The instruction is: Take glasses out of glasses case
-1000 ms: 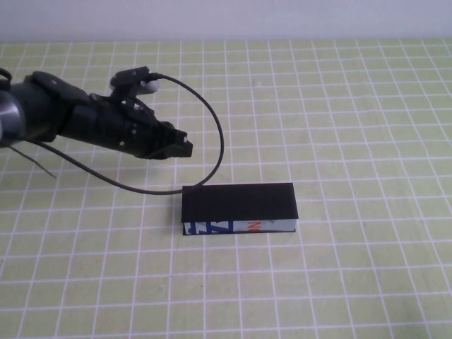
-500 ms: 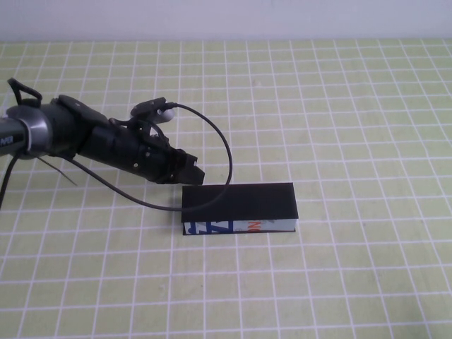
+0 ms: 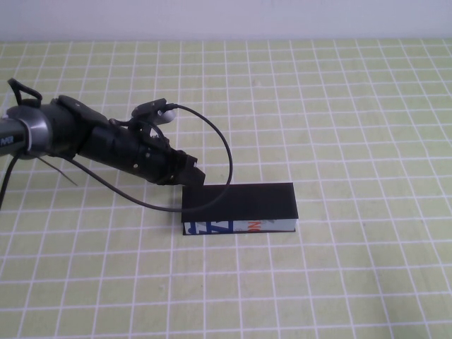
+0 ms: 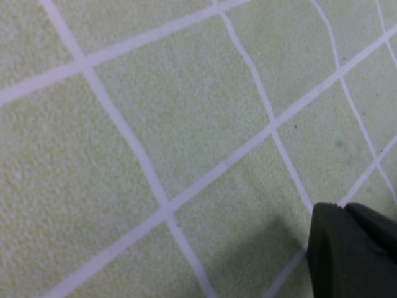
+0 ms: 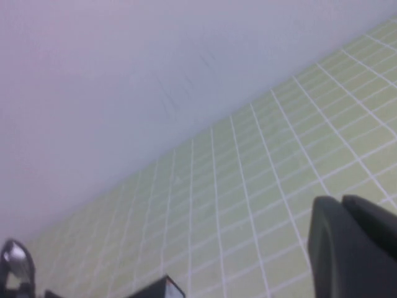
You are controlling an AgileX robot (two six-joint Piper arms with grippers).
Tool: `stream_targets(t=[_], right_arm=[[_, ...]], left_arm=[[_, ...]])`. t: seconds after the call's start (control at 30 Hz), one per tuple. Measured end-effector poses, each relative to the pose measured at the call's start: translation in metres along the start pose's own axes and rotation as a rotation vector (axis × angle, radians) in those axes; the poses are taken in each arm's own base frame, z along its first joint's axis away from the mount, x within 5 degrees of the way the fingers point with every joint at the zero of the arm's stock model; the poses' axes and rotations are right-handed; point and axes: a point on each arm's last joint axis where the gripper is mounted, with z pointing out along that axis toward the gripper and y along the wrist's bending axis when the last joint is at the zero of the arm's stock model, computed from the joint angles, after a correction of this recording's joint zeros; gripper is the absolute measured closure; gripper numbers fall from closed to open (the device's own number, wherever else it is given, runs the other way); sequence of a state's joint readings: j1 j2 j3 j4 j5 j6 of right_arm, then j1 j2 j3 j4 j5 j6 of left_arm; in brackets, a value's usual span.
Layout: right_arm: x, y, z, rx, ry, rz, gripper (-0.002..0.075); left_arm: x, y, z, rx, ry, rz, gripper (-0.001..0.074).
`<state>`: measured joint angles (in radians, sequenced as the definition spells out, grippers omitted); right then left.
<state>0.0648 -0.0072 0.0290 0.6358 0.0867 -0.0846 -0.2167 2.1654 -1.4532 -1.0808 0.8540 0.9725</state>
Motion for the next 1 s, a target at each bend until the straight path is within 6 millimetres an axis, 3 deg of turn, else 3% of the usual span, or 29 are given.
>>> stream_targets(t=[0.2,0.43,0.57,0.77,0.87,1.0], right_arm=[[-0.003,0.005,-0.001,-0.026,0.007,0.15,0.0743],[-0.03,0.05,0.017,-0.037,0.411,0.033,0.0743],[-0.047,0.069,0.051,-0.016,0.68,-0.11,0.0743],[-0.062,0.088,0.12,-0.101,0.877,-0.249,0.0743],[-0.055,0.106,0.157,-0.174,0.955,-0.306,0.0743],[-0.024,0.141,0.19,-0.299,1.052,-0.443,0.0743]], left_arm=[[0.0,0.0,0.0,0.005,0.003,0.0,0.0739],[0.001,-0.001,0.0,0.012,0.01,0.001,0.0739],[0.002,-0.002,0.0,0.018,0.019,0.005,0.0739],[0.002,-0.002,0.0,0.018,0.023,0.008,0.0739],[0.002,-0.002,0.0,0.018,0.024,0.01,0.0739],[0.002,-0.002,0.0,0.018,0.026,0.012,0.0739]])
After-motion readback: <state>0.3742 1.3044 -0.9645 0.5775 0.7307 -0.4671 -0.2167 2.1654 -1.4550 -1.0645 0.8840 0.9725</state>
